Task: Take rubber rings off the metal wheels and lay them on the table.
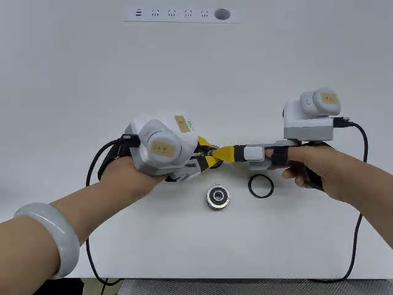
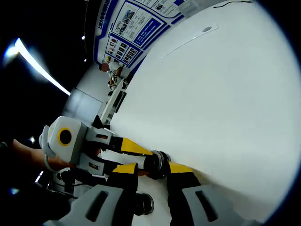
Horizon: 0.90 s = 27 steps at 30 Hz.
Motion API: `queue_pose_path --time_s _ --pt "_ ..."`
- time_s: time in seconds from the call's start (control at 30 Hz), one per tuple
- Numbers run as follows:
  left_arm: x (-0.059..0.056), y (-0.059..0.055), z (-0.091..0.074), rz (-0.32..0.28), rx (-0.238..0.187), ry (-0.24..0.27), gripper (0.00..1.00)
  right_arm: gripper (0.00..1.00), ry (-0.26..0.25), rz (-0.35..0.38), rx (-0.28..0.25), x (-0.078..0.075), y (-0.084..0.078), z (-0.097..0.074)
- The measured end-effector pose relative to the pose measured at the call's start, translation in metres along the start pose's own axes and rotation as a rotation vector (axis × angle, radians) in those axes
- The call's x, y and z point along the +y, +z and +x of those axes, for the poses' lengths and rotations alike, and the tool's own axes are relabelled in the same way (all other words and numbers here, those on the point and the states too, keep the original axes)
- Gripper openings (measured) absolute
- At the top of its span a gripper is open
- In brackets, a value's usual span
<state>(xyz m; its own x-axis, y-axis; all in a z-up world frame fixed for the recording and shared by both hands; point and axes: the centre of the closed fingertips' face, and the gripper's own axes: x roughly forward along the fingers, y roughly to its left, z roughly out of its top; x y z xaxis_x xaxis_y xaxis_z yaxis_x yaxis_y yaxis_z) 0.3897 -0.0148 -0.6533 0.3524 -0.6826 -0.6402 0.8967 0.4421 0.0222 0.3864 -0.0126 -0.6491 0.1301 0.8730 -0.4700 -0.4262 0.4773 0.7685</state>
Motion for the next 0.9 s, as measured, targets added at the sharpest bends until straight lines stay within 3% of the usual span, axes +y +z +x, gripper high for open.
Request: queue_pose_path --time_s 0.5,0.9 --pt "0.0 -0.0005 0.0003 0.001 -0.001 -0.001 0.13 0.2 0.004 -0.003 0.004 -0.0011 -0.0022 -0.0054" --pt "-0.0001 -0.0007 0.0002 0.0 -0.001 -0.001 0.13 0.1 -0.036 -0.026 0.003 -0.0085 -0.0022 -0.0043"
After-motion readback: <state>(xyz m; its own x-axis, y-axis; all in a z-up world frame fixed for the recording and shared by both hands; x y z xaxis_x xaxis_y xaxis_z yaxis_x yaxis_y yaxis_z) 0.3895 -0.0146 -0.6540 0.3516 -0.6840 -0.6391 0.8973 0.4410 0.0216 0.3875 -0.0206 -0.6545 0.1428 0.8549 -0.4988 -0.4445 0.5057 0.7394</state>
